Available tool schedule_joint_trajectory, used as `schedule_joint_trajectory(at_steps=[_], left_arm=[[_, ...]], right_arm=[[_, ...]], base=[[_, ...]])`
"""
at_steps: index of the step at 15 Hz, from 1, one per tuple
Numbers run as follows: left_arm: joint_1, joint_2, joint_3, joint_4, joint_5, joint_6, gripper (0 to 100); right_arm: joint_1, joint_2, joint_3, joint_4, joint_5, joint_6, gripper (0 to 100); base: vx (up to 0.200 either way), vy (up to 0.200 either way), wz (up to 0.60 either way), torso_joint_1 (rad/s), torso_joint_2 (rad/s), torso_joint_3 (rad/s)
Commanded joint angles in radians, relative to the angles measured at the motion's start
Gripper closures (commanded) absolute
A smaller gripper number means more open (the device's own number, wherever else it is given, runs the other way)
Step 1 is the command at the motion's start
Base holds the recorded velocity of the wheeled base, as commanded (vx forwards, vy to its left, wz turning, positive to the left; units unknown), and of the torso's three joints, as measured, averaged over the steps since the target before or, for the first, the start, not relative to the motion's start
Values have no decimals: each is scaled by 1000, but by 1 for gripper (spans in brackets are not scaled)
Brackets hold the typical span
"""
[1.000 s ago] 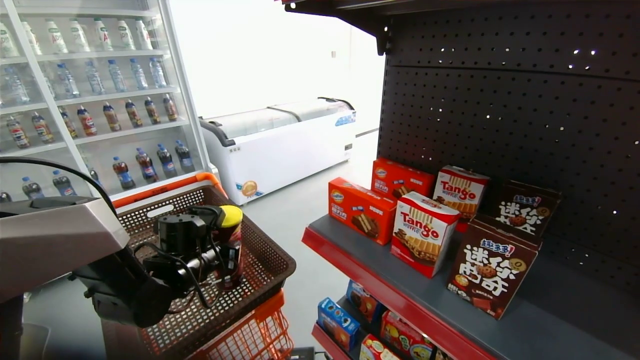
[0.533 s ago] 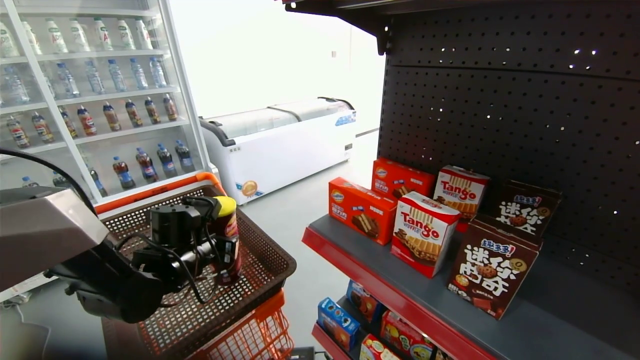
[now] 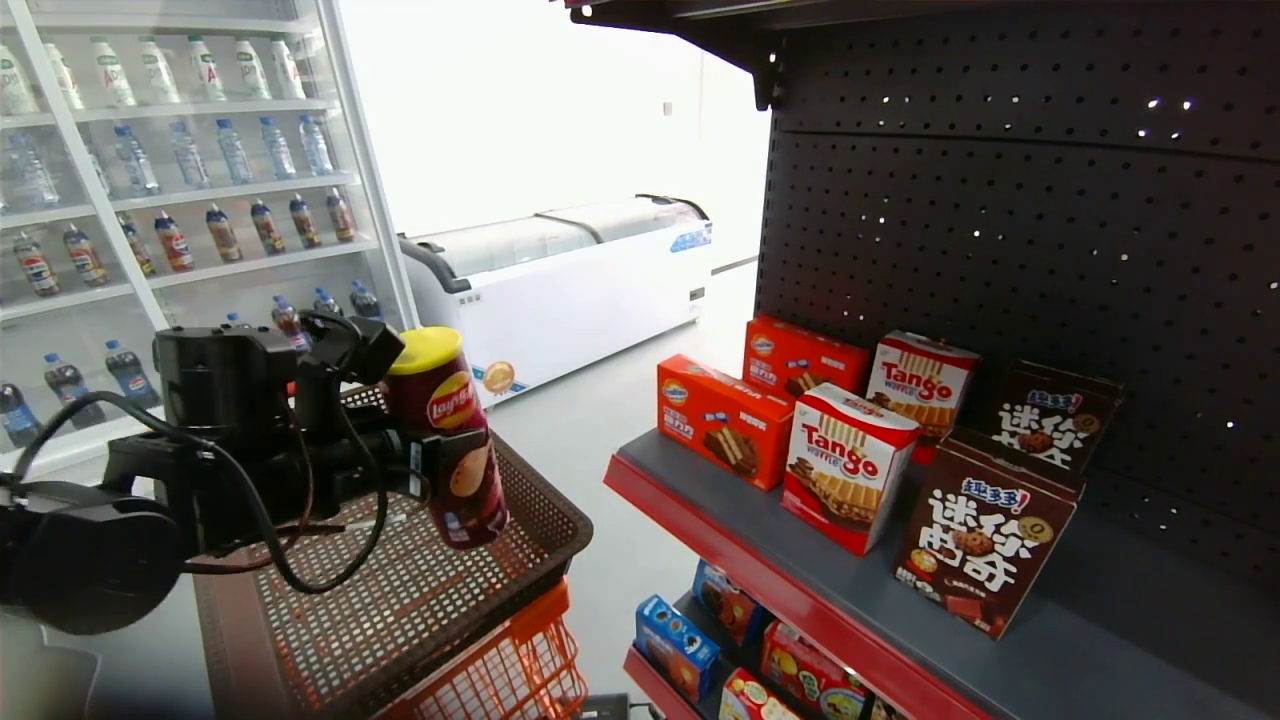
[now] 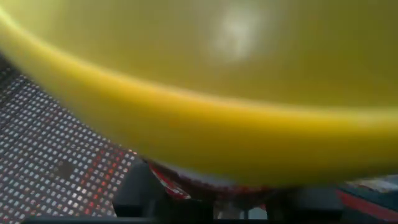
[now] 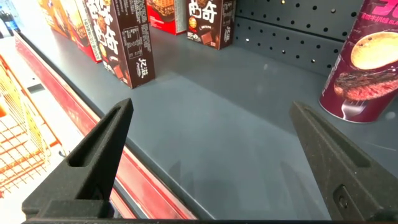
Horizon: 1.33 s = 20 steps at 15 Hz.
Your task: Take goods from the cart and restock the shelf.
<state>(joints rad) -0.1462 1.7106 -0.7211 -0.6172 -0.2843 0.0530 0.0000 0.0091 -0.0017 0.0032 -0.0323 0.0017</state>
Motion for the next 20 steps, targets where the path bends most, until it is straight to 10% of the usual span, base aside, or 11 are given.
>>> schedule_joint_trajectory(at_steps=[1, 20], left_arm=[[-38, -177, -8, 129, -64, 1, 100], [-346, -408, 109, 249, -56, 50, 100]], right_arm=[[0, 2, 0, 0, 0, 0, 0], [0, 2, 0, 0, 0, 0, 0]], base=[[0, 0, 0, 0, 0, 0], [0, 0, 0, 0, 0, 0]])
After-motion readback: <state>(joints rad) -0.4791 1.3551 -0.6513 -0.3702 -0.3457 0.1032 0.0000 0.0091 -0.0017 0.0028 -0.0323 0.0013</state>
